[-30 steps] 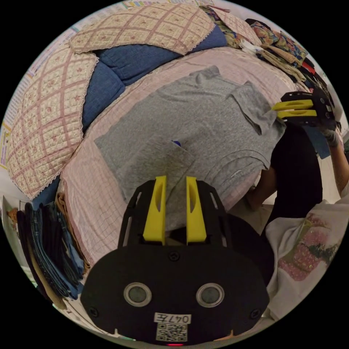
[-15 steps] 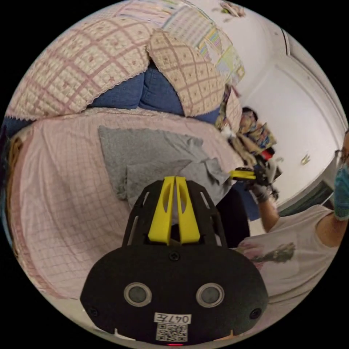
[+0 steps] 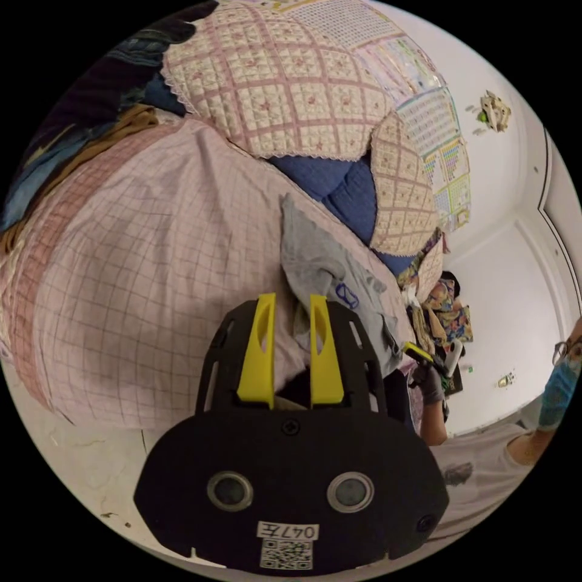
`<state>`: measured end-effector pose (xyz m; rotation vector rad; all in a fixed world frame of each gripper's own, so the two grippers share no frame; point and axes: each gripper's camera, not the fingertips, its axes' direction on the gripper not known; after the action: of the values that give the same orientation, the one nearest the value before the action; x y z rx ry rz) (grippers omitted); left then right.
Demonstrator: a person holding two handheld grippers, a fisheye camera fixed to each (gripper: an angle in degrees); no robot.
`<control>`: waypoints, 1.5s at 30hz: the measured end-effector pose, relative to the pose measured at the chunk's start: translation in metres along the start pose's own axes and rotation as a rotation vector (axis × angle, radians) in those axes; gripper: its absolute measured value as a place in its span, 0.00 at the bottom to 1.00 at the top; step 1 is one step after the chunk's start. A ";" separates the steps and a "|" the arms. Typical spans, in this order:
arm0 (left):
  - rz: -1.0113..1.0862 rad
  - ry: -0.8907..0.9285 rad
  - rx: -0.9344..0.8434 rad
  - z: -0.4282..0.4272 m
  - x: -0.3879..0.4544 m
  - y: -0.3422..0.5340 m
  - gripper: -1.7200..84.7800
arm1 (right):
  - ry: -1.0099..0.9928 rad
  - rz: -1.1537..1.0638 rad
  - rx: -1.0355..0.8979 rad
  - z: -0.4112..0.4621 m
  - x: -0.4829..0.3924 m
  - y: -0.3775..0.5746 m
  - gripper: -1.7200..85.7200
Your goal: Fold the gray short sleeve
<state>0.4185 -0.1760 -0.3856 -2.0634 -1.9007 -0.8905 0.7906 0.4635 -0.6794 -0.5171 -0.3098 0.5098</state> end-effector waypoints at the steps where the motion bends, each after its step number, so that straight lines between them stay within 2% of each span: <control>1: 0.012 0.007 -0.014 0.001 -0.001 0.001 0.13 | 0.025 -0.034 -0.005 -0.002 -0.005 -0.003 0.03; 5: 0.081 0.019 -0.085 0.004 -0.002 0.003 0.14 | 0.090 -0.143 -0.033 -0.009 -0.021 -0.013 0.04; 10: 0.104 -0.034 -0.099 -0.002 -0.013 -0.001 0.06 | 0.088 -0.194 -0.047 -0.018 -0.027 -0.024 0.06; 12: 0.135 -0.022 -0.107 -0.010 -0.015 0.000 0.02 | 0.155 -0.223 -0.060 -0.022 -0.033 -0.028 0.08; 17: 0.200 -0.005 -0.106 -0.041 -0.009 0.013 0.01 | 0.348 -0.412 -0.086 -0.037 -0.068 -0.032 0.09; 22: 0.187 0.173 -0.022 -0.095 -0.013 0.024 0.01 | 0.289 -0.652 -0.198 -0.036 -0.095 -0.036 0.03; 24: 0.199 0.223 0.015 -0.126 -0.009 0.027 0.01 | 0.327 -0.670 -0.224 -0.041 -0.095 -0.040 0.02; 27: 0.235 0.281 0.111 -0.180 0.004 0.031 0.01 | 0.359 -0.530 -0.085 -0.099 -0.074 -0.056 0.01; 31: 0.262 0.350 0.377 -0.283 0.022 0.047 0.01 | 0.252 -0.154 0.344 -0.243 -0.007 -0.047 0.01; 34: 0.341 0.258 0.581 -0.370 0.061 0.083 0.01 | 0.144 0.011 0.649 -0.335 0.023 0.001 0.01; 39: 0.490 0.254 0.922 -0.488 0.141 0.172 0.01 | 0.174 -0.031 0.967 -0.433 -0.009 0.069 0.01; 41: 0.553 0.187 1.012 -0.517 0.171 0.196 0.01 | 0.267 -0.081 1.053 -0.470 -0.032 0.082 0.01; 43: 0.577 0.088 1.055 -0.535 0.197 0.208 0.01 | 0.281 -0.092 1.065 -0.488 -0.034 0.080 0.01; 45: 0.536 0.121 1.007 -0.539 0.201 0.189 0.01 | 0.232 -0.080 1.026 -0.492 -0.019 0.068 0.01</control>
<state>0.4396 -0.3200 0.2026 -1.6353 -1.1961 0.0919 0.9478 0.3120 -1.1262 0.4324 0.1708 0.4591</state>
